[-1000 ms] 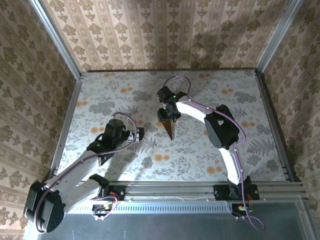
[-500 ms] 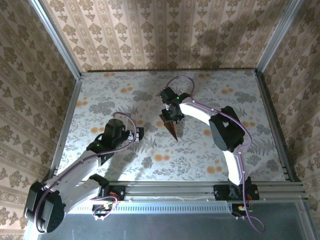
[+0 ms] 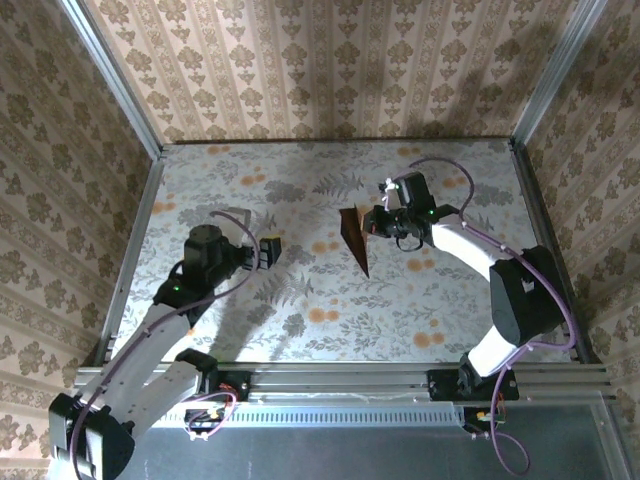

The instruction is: Fold a paper plane with a square sheet of paper (fold left side to right side)

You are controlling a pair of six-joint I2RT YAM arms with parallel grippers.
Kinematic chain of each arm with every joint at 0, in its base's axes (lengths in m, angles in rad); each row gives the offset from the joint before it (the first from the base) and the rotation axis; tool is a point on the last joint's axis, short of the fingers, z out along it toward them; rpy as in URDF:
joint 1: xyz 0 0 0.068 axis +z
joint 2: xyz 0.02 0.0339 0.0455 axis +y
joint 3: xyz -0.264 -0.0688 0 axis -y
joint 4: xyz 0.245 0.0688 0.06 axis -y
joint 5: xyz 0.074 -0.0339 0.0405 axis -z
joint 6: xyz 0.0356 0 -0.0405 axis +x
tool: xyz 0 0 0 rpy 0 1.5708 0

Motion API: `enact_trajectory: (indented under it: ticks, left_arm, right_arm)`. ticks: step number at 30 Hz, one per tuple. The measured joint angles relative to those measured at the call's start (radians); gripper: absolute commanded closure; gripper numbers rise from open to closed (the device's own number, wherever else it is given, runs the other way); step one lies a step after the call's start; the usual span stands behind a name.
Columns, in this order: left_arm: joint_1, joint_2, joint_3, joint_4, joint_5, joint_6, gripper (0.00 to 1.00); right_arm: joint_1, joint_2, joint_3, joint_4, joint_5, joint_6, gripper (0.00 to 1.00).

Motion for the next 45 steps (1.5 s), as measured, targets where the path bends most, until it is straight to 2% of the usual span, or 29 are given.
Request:
enact_trajectory:
  ticks: [7, 16, 23, 26, 31, 34, 45]
  left_arm:
    - [0.01, 0.018, 0.11, -0.031, 0.159, 0.113, 0.0]
    - [0.01, 0.124, 0.167, -0.061, 0.261, 0.319, 0.0]
    - [0.023, 0.143, 0.019, 0.053, 0.296, 0.347, 0.0]
    - [0.034, 0.13, -0.028, 0.087, 0.297, 0.35, 0.0]
    - [0.037, 0.106, -0.035, 0.134, 0.298, 0.351, 0.0]
    - [0.037, 0.104, -0.035, 0.152, 0.298, 0.352, 0.0]
    - [0.037, 0.104, -0.035, 0.159, 0.301, 0.353, 0.0]
  right_arm:
    - [0.014, 0.077, -0.117, 0.261, -0.155, 0.127, 1.0]
    - [0.013, 0.225, -0.148, 0.406, -0.18, 0.158, 0.99]
    - [0.002, 0.253, -0.168, 0.416, -0.179, 0.154, 0.94]
    - [0.0, 0.253, -0.168, 0.418, -0.179, 0.15, 0.88]
    - [-0.001, 0.253, -0.168, 0.418, -0.179, 0.146, 0.79]
    - [-0.001, 0.251, -0.168, 0.415, -0.179, 0.145, 0.77]
    - [-0.001, 0.214, -0.168, 0.335, -0.142, 0.101, 0.61]
